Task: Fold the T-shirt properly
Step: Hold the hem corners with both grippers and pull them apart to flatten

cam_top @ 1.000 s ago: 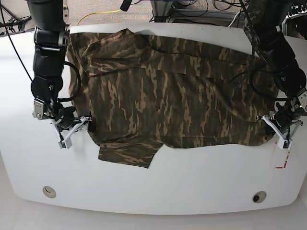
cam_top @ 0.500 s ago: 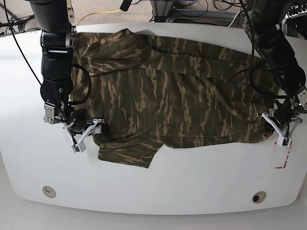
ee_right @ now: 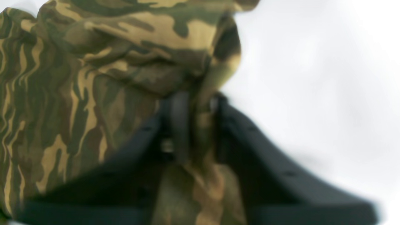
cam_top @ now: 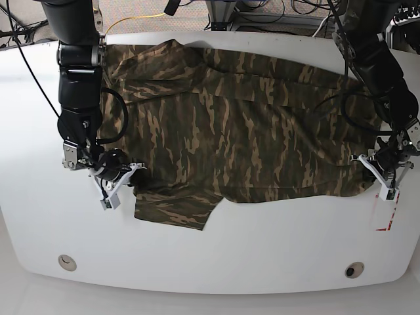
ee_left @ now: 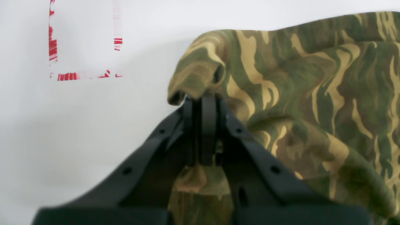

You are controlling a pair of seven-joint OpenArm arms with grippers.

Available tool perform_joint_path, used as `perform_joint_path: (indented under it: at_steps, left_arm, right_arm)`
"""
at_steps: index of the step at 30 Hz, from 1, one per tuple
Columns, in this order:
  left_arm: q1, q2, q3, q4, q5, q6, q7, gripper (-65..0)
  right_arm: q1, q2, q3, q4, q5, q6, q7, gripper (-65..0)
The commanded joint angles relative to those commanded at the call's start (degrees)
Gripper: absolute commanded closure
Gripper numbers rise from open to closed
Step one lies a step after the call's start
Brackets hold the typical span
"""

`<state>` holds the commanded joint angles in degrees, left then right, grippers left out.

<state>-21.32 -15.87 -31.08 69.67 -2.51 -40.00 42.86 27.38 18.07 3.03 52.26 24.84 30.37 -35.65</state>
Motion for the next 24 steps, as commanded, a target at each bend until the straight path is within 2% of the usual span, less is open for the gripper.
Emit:
perform_joint_path:
  at_steps: [7, 10, 20, 24]
  left_arm:
    - [-0.26, 0.00, 0.00, 0.18, -0.09, 0.00, 0.00, 0.0]
    - [-0.35, 0.00, -0.18, 2.02, -0.09, 0.00, 0.00, 0.0]
    - [-0.18, 0.09, 0.00, 7.82, -0.18, 0.00, 0.09, 0.0]
    - [0.00, 0.09, 0.00, 10.29, -0.18, 0.00, 0.09, 0.0]
  right_arm:
    - [0.88, 0.26, 0.26, 0.53, 0.18, 0.35, -0.44, 0.0]
    - [0.44, 1.93, 0.35, 3.25, 0.44, 0.26, -0.62, 0.0]
    - [-1.14, 3.34, 0.70, 15.03, 0.53, 0.53, -8.09, 0.0]
    - [-3.43, 3.34, 4.92, 22.68, 0.53, 0.62, -12.48, 0.0]
